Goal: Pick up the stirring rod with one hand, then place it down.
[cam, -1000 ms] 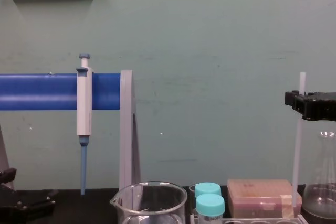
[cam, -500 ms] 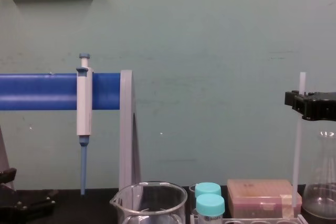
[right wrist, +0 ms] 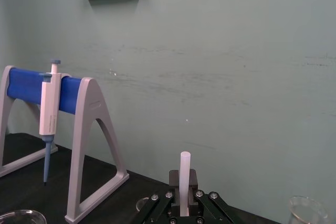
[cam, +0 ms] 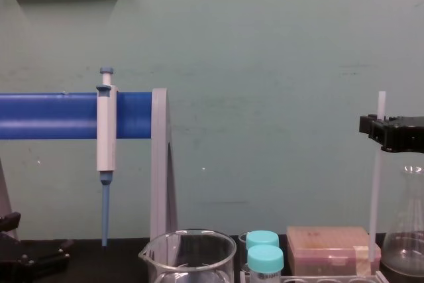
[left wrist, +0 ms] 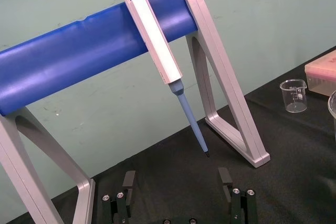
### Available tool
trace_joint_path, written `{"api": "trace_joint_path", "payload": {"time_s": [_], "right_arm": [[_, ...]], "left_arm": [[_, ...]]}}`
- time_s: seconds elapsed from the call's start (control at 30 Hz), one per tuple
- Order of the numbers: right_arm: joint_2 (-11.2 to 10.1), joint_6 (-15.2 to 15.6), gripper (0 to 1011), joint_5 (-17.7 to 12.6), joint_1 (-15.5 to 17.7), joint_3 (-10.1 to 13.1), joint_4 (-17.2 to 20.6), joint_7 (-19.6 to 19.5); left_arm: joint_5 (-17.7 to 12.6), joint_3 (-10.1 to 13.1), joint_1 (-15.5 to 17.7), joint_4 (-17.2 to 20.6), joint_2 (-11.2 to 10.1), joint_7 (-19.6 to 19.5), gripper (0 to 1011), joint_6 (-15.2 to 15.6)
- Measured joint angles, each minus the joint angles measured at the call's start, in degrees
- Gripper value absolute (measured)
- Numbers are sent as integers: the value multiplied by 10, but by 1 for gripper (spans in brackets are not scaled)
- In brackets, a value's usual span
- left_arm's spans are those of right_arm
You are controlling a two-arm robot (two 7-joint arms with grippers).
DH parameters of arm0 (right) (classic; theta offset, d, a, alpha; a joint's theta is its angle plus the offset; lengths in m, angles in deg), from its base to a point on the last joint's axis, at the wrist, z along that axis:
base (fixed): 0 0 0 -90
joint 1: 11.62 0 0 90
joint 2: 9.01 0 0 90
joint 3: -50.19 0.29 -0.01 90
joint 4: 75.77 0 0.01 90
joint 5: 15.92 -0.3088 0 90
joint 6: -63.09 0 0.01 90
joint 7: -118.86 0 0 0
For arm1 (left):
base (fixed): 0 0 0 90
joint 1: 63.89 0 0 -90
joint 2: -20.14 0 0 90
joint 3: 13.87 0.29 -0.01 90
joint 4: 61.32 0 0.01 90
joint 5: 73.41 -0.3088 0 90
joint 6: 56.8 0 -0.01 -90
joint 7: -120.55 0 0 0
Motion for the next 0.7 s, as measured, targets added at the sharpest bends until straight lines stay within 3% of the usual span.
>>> {"api": "trace_joint_path", "payload": {"time_s": [0.7], "right_arm": [[1, -6, 82, 10, 1, -3, 9, 9]], "left_arm": [[0, 0, 0, 0, 0, 0, 1000, 0]]}}
